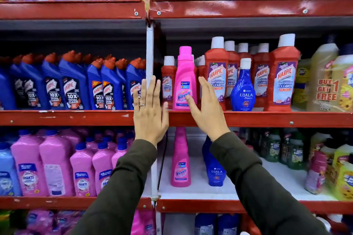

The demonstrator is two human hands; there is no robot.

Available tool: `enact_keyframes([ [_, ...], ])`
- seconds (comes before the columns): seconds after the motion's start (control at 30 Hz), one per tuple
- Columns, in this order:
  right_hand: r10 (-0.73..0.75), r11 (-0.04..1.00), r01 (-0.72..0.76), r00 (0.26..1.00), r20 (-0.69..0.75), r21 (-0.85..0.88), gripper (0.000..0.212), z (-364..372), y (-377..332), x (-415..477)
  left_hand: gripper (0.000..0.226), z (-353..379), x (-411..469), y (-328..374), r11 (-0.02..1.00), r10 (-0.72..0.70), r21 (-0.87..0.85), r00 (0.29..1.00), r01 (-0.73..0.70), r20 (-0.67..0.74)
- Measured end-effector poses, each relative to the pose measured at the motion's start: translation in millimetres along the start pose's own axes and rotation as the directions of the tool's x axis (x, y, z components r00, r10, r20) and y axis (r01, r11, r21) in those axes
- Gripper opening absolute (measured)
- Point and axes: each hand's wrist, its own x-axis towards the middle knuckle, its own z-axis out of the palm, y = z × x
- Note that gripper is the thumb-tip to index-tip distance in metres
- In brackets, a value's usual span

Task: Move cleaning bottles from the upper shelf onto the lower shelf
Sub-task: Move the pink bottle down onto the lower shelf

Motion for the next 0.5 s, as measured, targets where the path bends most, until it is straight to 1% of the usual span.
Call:
enact_keyframes([
  [0.03,0.054,0.996,-0.055,0.998,0.017,0.067,0.069,5,2,4,0.066,0,-2,-5,1.0,-0.015,0.003,1.0,0.015,0.007],
  [0.07,0.103,0.986,-0.111,0.993,0.064,0.127,0.07,6,-1,7,0.066,0,-3,-10,1.0,-0.03,0.001,0.999,0.03,0.014],
  [0.13,0.171,0.958,-0.2,0.974,0.146,0.208,0.07,10,0,14,0.064,6,-10,-18,0.999,-0.031,0.02,0.999,0.031,0.036],
  [0.2,0.22,0.931,-0.263,0.958,0.185,0.253,0.067,13,1,20,0.063,12,-13,-23,1.0,-0.028,0.013,0.997,0.027,0.066],
  [0.37,0.268,0.872,-0.343,0.932,0.244,0.349,0.052,11,8,34,0.061,29,-26,-30,0.999,0.038,-0.033,0.994,-0.035,0.101],
  [0.5,0.281,0.836,-0.374,0.92,0.273,0.401,0.051,10,9,37,0.06,36,-27,-31,0.999,0.035,-0.019,0.996,-0.033,0.08],
])
